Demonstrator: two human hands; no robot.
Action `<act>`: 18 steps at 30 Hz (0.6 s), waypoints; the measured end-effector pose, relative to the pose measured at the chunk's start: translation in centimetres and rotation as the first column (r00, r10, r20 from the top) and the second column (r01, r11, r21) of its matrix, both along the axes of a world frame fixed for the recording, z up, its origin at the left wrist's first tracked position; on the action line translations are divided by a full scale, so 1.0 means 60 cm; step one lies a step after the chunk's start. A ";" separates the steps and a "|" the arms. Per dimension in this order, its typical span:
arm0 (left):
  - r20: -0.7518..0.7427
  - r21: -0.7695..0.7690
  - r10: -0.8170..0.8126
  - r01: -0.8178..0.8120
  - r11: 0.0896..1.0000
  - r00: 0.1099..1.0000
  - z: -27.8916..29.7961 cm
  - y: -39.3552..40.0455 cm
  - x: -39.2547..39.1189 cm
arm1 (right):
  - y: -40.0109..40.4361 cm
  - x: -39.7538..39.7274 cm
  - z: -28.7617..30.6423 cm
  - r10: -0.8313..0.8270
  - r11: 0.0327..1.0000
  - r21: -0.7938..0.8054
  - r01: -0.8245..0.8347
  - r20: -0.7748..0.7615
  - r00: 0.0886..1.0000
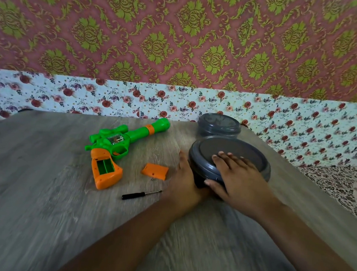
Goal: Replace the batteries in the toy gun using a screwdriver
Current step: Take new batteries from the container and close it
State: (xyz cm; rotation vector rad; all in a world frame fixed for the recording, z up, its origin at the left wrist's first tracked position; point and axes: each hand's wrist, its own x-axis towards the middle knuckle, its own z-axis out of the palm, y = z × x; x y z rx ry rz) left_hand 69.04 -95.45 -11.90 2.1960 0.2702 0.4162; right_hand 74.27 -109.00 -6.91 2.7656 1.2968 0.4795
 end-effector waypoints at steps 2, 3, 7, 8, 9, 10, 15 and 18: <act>0.011 -0.017 0.020 -0.019 1.000 1.000 -0.003 0.003 0.002 | 0.004 -0.003 0.000 0.008 1.000 0.011 -0.008 0.014 1.000; 0.027 -0.015 0.031 -0.030 0.999 0.999 -0.005 0.005 0.003 | 0.005 -0.004 0.003 0.005 1.000 -0.008 -0.005 0.007 1.000; 0.063 -0.003 0.044 -0.044 0.999 0.997 -0.012 0.010 0.009 | 0.008 -0.009 0.011 0.006 0.995 -0.098 -0.004 0.019 1.000; 0.050 0.001 0.046 -0.046 0.999 0.998 -0.012 0.010 0.010 | 0.009 -0.011 0.010 -0.013 0.995 -0.100 0.015 0.022 1.000; 0.033 0.003 0.048 -0.048 0.999 0.998 -0.011 0.010 0.012 | 0.009 -0.012 0.009 -0.032 0.995 -0.093 0.034 0.026 0.999; 0.025 0.007 0.051 -0.051 0.999 0.998 -0.011 0.010 0.013 | 0.010 -0.011 0.006 -0.033 0.996 -0.079 0.036 0.030 0.999; 0.013 0.081 0.061 -0.062 0.995 0.998 -0.011 0.008 0.013 | 0.004 -0.009 -0.005 -0.070 0.995 -0.066 0.078 0.107 0.992; -0.012 0.112 0.049 -0.048 0.993 0.999 -0.012 0.006 0.013 | 0.002 -0.009 -0.006 -0.049 0.995 -0.085 0.060 0.130 0.990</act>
